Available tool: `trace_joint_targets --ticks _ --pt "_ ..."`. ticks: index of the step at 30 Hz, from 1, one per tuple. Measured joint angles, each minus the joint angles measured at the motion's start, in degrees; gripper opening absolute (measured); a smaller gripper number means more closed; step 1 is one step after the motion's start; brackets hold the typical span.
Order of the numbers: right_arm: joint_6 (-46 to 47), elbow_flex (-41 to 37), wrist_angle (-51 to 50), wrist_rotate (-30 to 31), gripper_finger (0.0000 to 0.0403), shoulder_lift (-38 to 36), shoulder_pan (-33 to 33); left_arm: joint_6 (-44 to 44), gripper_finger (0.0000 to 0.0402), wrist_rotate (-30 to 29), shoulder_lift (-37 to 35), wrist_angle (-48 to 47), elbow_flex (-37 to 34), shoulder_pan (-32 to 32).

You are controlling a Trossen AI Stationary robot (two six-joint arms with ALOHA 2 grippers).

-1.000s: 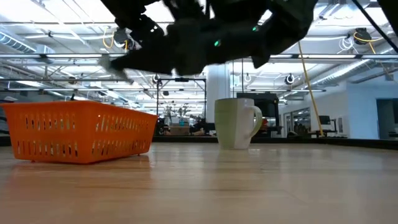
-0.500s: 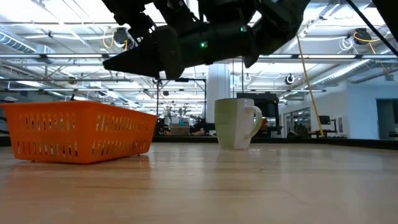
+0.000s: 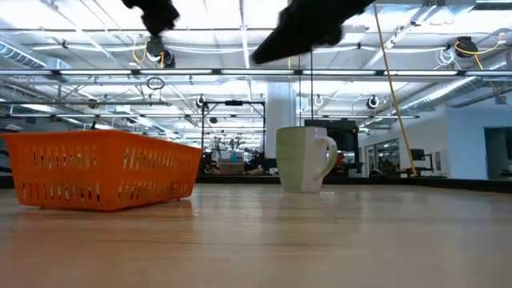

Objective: Pick and place Stevia / Truvia into bins
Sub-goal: Return to Home Position

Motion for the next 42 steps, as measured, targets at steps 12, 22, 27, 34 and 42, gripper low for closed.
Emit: trace_joint_targets --ticks 12,22,27,34,42 --pt "17.88 -19.57 -7.37 -0.26 0.0141 -34.91 4.12 -19.25 0.0129 31.97 -25.49 -20.39 0.01 -2.43" --pt "24.8 -41.92 -1.28 -0.42 0.0141 -58.56 4.11 -26.74 0.0129 35.1 -34.45 -16.99 -9.9 -4.37" --pt "20.89 -48.82 4.16 -1.96 0.0141 -67.67 4.12 -24.72 0.0129 33.4 -37.77 -7.16 -19.06 -6.38" --pt "20.54 -51.57 1.16 -2.5 0.0142 -77.51 4.1 -27.54 0.0129 34.01 -45.96 -6.51 -24.1 -10.34" --pt "16.18 -54.04 2.87 -3.38 0.0141 -80.61 4.05 -8.32 0.0129 36.42 -57.12 25.14 -41.79 -15.06"
